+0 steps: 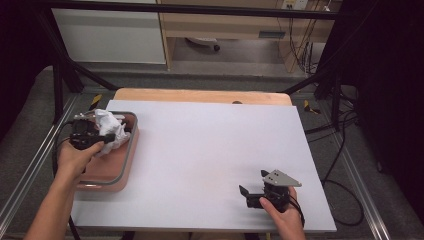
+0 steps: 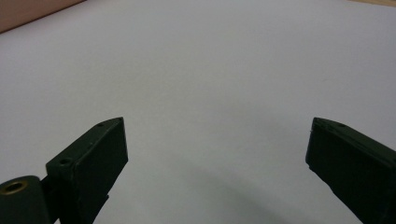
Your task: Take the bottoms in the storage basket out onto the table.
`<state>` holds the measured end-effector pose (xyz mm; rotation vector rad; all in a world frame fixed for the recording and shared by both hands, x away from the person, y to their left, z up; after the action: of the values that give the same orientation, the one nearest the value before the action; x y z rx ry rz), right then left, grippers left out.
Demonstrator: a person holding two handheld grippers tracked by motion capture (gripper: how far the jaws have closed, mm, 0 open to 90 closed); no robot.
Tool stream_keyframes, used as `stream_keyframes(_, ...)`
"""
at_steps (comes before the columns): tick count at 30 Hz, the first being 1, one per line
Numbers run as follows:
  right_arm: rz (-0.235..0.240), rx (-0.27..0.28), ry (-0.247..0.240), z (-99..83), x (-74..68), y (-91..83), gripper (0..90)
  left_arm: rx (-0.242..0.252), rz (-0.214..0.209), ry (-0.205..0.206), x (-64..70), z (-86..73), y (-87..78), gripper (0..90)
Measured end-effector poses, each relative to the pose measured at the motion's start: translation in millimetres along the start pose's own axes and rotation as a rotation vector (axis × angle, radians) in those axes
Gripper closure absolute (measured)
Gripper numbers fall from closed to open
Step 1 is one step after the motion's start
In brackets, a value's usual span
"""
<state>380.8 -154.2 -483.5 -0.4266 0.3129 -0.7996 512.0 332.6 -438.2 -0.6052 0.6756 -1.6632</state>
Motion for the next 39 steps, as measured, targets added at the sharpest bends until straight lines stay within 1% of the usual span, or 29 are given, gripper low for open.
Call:
stream_keyframes(1,0.0,0.0,0.0,0.0,0.0,0.0,5.7,0.025,0.001,0.004,-0.6,2.1,-6.0,62.5)
stream_keyframes(2,-0.004,0.003,0.003,-0.4,0.9,-0.5,5.8,0.082,0.004,0.0,0.6,4.9,-17.8,62.5)
stream_keyframes(3,-0.006,0.001,0.002,-0.8,1.0,-1.7,5.8,0.082,0.004,0.0,0.6,4.9,-17.8,62.5)
stream_keyframes(4,-0.008,0.006,0.005,-0.3,0.9,-2.9,5.8,0.11,0.002,-0.009,2.6,5.3,-23.1,62.5)
stream_keyframes(5,-0.008,0.006,0.005,-0.3,0.9,-2.9,5.8,0.135,0.0,-0.002,5.7,5.2,-27.3,62.5)
stream_keyframes(7,-0.002,0.026,0.021,2.4,-0.2,-5.8,5.9,0.167,0.012,0.037,12.6,3.1,-33.0,62.5)
stream_keyframes(8,0.01,0.047,0.036,6.1,-2.2,-7.8,6.2,0.185,0.015,0.043,15.0,2.2,-34.8,62.5)
stream_keyframes(9,0.01,0.047,0.036,6.1,-2.2,-7.8,6.2,0.188,0.013,0.046,17.3,1.7,-35.4,62.5)
stream_keyframes(10,0.01,0.046,0.031,6.6,-2.6,-7.8,6.2,0.187,0.014,0.056,18.9,2.2,-37.1,62.5)
stream_keyframes(11,0.004,0.043,0.021,6.6,-2.8,-7.4,6.2,0.199,0.02,0.061,20.0,4.0,-40.2,62.5)
stream_keyframes(12,-0.002,0.035,0.006,5.6,-2.4,-6.5,6.2,0.216,0.023,0.056,21.3,5.8,-43.5,62.6)
stream_keyframes(13,-0.008,0.016,-0.012,3.3,-1.6,-5.1,6.1,0.239,0.009,0.039,25.5,7.1,-47.9,62.7)
stream_keyframes(15,-0.013,0.011,-0.015,2.7,-0.9,-4.8,6.1,0.247,0.007,0.035,27.6,6.8,-49.7,62.7)
stream_keyframes(17,-0.03,0.004,-0.021,2.4,0.8,-5.2,6.0,0.258,0.006,0.035,31.2,5.0,-53.3,62.6)
stream_keyframes(18,-0.042,0.003,-0.021,2.8,1.4,-6.5,6.0,0.269,-0.009,0.033,34.5,5.1,-54.2,62.7)
stream_keyframes(20,-0.043,0.003,-0.023,3.0,1.2,-7.0,6.0,0.276,-0.012,0.029,35.5,6.4,-54.5,62.7)
stream_keyframes(22,-0.052,0.006,-0.025,3.2,1.8,-7.2,5.9,0.284,-0.01,0.035,36.4,8.2,-56.9,62.7)
stream_keyframes(24,-0.051,-0.001,-0.018,1.9,2.4,-5.6,5.9,0.298,-0.017,0.034,38.2,8.8,-61.8,62.7)
stream_keyframes(25,-0.041,-0.013,-0.009,-0.5,2.7,-4.1,6.2,0.306,-0.019,0.033,38.6,9.0,-64.7,62.7)
stream_keyframes(27,-0.039,-0.018,-0.006,-1.8,3.0,-3.0,6.2,0.316,-0.021,0.027,37.0,9.2,-69.8,62.7)
stream_keyframes(30,-0.043,-0.022,-0.007,-2.3,2.4,-2.2,6.2,0.333,-0.028,0.001,32.4,9.0,-77.4,62.7)
stream_keyframes(33,-0.04,-0.017,-0.009,-1.3,0.6,-2.7,6.2,0.349,-0.037,-0.015,29.0,9.6,-84.3,62.7)
stream_keyframes(35,-0.028,-0.001,0.007,0.9,-0.7,-4.4,6.0,0.353,-0.038,-0.016,27.8,10.0,-86.3,62.7)
stream_keyframes(38,-0.036,0.004,0.014,0.5,2.0,-4.7,6.0,0.352,-0.037,-0.017,28.7,9.4,-87.3,62.7)
stream_keyframes(39,-0.038,-0.001,0.012,-0.5,4.6,-4.5,6.0,0.352,-0.035,-0.011,31.1,9.8,-87.2,62.7)
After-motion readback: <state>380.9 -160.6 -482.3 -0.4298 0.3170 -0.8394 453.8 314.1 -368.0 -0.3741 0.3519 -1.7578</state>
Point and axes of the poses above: each handheld gripper's, and its own axes: y roughly forward along the jaws, z roughly out of its top, x roughly to its right, the point moved 9 cm from there along y, roughly forward along the jaws, and after that the axes turned 8 degrees about z, right-handed, at the moved point
